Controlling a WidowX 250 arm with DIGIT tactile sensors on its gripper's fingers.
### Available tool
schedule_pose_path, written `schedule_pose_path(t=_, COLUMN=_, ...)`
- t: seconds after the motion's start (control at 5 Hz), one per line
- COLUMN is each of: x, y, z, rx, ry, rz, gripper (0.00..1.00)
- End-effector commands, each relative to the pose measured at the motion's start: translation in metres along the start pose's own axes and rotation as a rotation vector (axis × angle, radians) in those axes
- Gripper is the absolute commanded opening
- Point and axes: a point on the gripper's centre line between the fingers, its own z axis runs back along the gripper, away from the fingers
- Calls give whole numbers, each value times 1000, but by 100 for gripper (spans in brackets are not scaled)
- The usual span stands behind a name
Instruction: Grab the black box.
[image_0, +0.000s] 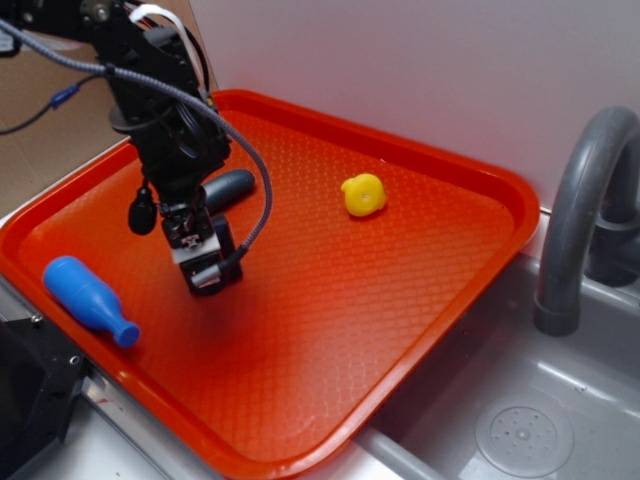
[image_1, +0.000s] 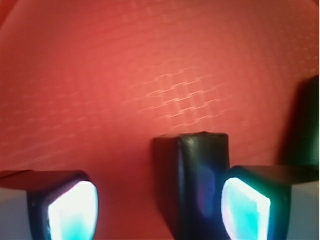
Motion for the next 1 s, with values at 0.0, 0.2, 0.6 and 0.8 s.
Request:
schedule_pose_path(t=0.0, x=6, y=1, z=-28, rx=38, ry=56, rz=16, gripper=0)
schedule_pose_path(t=0.2, x=4, y=14, z=-19, rx=25, ry=24, rz=37, gripper=0)
schedule_pose_path(t=0.6, x=0, y=45, z=48, rx=4, ry=-91, rz=113, gripper=0)
schedule_pose_path(t=0.8, x=-9, y=65, z=98, rx=-30, ry=-145, rz=174, gripper=0)
